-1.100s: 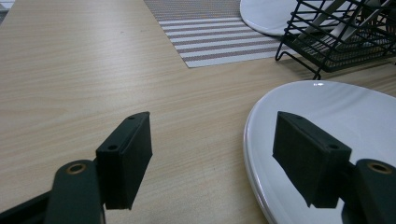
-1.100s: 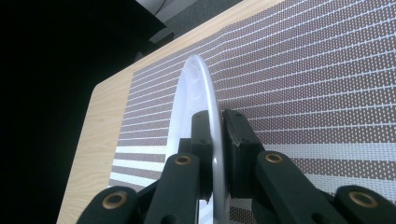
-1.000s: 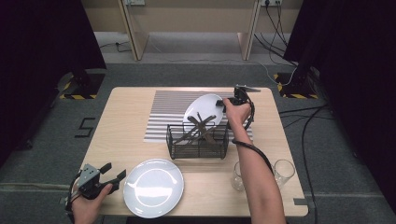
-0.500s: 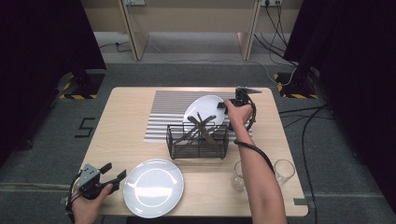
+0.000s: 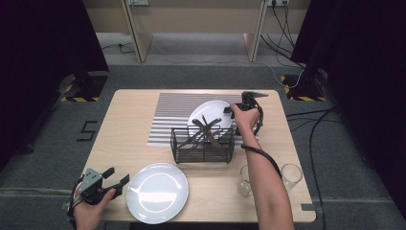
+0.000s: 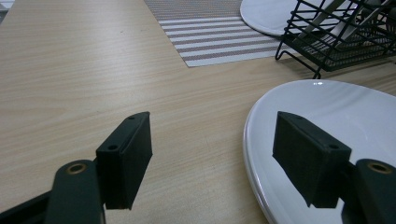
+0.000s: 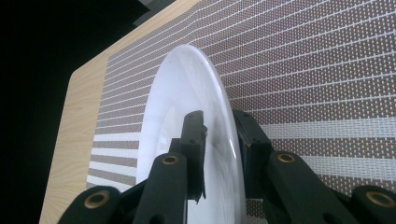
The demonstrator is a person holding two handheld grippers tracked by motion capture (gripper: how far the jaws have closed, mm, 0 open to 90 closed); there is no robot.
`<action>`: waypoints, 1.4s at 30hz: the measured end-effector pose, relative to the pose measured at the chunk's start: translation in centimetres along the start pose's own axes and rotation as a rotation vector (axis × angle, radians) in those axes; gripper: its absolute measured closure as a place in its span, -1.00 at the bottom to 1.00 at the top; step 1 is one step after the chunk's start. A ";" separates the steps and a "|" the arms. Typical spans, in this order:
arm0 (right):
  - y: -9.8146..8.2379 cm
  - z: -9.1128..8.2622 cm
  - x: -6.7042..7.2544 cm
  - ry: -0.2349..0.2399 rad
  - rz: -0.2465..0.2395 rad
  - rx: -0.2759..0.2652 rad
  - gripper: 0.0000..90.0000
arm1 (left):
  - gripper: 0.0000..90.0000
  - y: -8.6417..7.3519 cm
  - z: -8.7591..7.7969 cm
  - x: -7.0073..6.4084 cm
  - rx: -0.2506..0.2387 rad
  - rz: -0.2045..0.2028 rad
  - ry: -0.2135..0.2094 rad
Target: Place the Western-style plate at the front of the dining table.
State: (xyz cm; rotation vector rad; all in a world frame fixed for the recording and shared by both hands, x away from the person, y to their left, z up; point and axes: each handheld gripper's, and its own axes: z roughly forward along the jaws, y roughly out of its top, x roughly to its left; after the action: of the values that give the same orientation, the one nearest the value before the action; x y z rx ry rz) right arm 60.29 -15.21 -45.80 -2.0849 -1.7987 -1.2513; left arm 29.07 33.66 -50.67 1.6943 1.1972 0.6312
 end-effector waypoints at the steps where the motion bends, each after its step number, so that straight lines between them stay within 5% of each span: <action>1: 0.0 0.0 0.0 -0.001 -0.002 0.000 0.67 | -0.38 0.0 0.0 0.0 -0.001 0.000 0.000; 42: -0.4 0.5 -1.7 -0.067 0.006 0.036 0.55 | -0.38 0.0 0.1 -0.1 -0.001 0.000 0.000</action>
State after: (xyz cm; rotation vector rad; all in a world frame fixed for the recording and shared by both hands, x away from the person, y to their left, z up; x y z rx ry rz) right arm 60.26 -16.16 -47.38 -2.1358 -1.8258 -1.1525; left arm 29.11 33.56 -50.66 1.6937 1.1969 0.6312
